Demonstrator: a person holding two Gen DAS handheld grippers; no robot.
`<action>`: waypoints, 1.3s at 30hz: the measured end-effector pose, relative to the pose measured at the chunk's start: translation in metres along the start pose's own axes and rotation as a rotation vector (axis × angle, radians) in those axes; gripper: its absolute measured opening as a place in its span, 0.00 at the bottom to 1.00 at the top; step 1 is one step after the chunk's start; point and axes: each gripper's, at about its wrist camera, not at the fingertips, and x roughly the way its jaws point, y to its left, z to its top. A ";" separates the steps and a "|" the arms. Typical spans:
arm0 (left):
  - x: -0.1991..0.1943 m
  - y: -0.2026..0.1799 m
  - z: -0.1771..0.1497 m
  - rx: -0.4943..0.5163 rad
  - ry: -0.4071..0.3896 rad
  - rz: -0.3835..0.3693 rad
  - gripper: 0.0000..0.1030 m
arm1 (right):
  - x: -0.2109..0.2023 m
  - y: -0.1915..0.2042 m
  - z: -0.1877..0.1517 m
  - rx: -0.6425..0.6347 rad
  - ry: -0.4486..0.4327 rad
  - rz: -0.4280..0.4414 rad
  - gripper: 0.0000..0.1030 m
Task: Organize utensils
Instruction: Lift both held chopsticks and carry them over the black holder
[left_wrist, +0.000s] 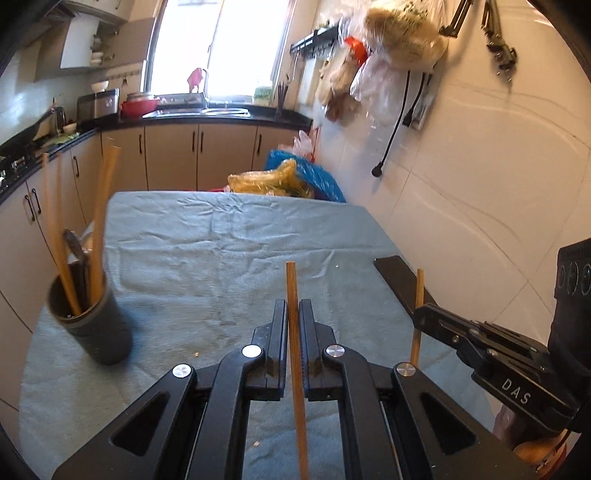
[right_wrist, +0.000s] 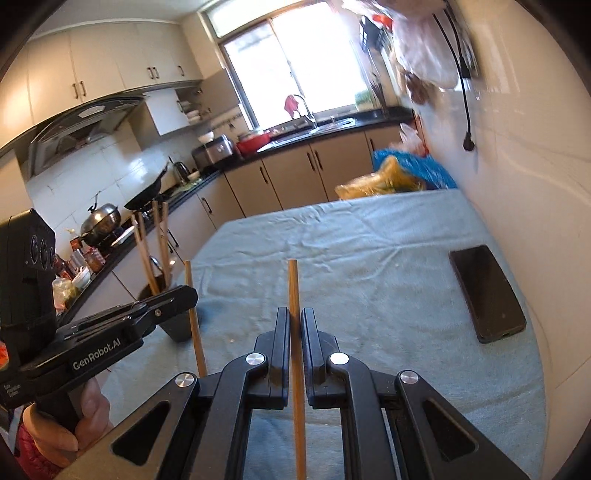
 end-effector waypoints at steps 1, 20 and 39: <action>-0.006 0.003 -0.001 -0.004 -0.009 -0.002 0.05 | -0.002 0.003 -0.001 -0.007 -0.005 0.000 0.07; -0.059 0.031 -0.006 -0.040 -0.083 -0.019 0.05 | -0.013 0.047 -0.003 -0.065 -0.052 0.007 0.06; -0.082 0.050 0.001 -0.057 -0.133 0.005 0.05 | -0.012 0.076 0.009 -0.122 -0.072 0.031 0.06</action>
